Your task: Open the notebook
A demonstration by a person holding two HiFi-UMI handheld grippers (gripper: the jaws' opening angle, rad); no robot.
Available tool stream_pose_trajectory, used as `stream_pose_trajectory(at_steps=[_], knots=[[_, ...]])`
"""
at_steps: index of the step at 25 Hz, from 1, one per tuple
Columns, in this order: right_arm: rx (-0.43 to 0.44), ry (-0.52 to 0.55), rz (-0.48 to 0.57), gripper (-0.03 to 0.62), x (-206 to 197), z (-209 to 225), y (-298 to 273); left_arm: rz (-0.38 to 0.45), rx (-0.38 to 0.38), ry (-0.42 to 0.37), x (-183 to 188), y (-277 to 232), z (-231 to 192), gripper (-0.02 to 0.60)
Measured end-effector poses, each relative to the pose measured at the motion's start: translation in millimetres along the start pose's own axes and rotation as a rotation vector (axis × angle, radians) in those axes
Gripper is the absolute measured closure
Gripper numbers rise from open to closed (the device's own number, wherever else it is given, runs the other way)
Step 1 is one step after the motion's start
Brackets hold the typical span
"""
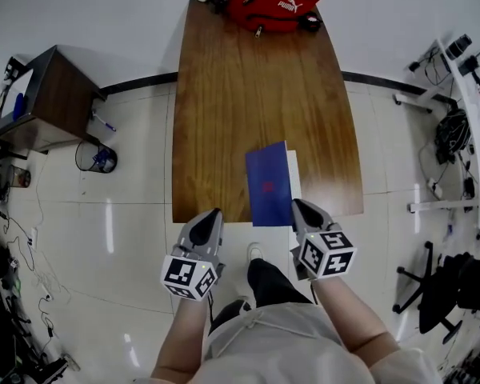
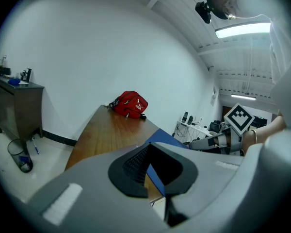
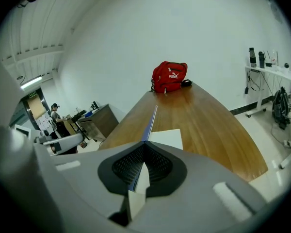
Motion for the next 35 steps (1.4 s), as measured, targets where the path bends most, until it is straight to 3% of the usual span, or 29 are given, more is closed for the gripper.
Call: stream_pose_trajectory(at_steps=[13,19,27,35], knots=[[0.239,0.034,0.008,0.577,-2.1,-131.1,-34.1,0.077,0.163,0.022,2.9,95.5,-33.6,0.575],[0.328,-0.078,-0.028,0.576,-32.5,-159.3,-62.9,0.078,0.213,0.039,-11.4,118.2,-53.5,0.575],[0.252,-0.065,-0.173,0.586,-97.2,-136.6,-94.7,0.031,0.245,0.105,-49.6,123.0,-70.1,0.575],[0.209,-0.07,-0.211,0.586,-113.6,-117.3,-115.1,-0.004,0.245,0.134,-79.0,101.1,-84.8,0.575]])
Point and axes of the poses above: the fingertips, and each gripper's own axes: y backward along the fingers, z to its right, x out of its top, the point moved 4 cm from there along y, backward along the fingers, and after that the axes turned 2 degrees about z, right-handed, at the moved point
